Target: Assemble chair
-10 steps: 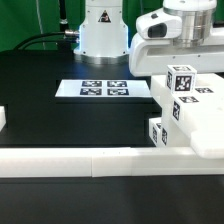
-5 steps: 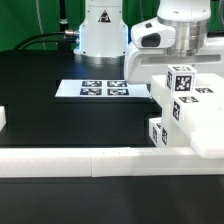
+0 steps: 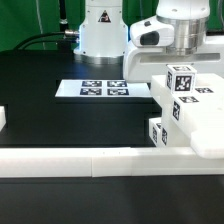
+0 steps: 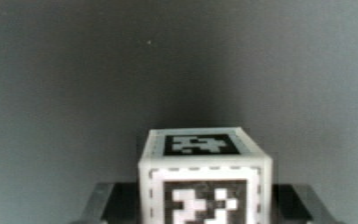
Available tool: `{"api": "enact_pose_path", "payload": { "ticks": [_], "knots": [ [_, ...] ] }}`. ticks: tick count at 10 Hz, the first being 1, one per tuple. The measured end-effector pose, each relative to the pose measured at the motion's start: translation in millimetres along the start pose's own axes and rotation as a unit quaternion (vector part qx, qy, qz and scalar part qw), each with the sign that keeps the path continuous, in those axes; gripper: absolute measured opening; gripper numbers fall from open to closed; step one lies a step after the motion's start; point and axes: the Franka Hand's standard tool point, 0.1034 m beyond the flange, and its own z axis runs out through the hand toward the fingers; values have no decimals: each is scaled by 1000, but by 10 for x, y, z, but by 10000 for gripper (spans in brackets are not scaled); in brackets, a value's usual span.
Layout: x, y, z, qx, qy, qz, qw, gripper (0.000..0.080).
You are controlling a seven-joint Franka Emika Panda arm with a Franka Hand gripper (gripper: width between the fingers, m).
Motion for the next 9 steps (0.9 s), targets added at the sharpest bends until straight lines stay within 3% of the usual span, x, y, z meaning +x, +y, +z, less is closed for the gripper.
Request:
{"api": "enact_pose_path", "payload": {
  "ticks": [2,3,5,6,7,8,9],
  "knots": [
    [26,-1,-119,3,1,1,1000,284],
    [30,-35,-270,9,-5,1,1000,284],
    [106,-186,-727,18,-19,1,1000,284],
    [227,-281,-979,19,-21,8,1000,284],
    [357,-347,-1125,21,-13,16,1000,284],
    [476,-410,-1235,23,-17,13,999,284],
    [502,-406,-1211,23,-11,14,1000,284]
  ]
}}
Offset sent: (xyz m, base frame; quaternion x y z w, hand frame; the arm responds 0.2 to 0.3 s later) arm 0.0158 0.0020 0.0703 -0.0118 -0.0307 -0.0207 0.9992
